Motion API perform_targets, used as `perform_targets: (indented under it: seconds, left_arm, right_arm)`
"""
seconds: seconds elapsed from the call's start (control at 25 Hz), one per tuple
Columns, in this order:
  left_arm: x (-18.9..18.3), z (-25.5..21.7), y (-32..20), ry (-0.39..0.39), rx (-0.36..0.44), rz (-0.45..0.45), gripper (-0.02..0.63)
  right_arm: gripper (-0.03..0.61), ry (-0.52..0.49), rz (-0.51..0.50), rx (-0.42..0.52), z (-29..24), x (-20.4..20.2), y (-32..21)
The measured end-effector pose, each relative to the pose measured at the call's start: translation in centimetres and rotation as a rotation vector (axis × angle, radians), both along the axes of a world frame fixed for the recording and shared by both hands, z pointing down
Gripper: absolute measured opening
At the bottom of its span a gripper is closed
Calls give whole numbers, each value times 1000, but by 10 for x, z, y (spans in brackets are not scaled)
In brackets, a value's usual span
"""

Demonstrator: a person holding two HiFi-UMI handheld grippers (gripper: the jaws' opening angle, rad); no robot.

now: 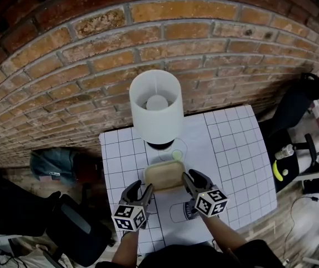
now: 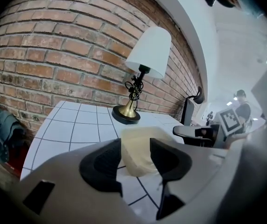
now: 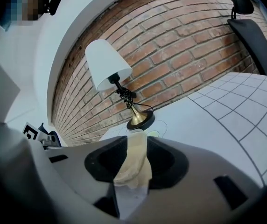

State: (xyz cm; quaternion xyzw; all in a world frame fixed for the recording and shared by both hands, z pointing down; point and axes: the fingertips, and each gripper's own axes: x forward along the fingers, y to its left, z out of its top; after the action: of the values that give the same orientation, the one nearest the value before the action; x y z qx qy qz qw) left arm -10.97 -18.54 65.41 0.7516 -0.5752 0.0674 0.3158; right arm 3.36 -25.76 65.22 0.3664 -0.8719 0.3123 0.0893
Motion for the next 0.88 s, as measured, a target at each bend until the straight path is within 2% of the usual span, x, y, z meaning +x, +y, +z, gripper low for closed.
perform_targets:
  seconds: [0.52,0.88]
  left_arm:
    - [3,14,-2,58,-44,-14,190]
    - [6,10,-4,84,-26,-7,190]
  right_arm:
    - [107,-30,-5,-29,7,-5,-1]
    - [106,-30,-9,-33,5,-8,2]
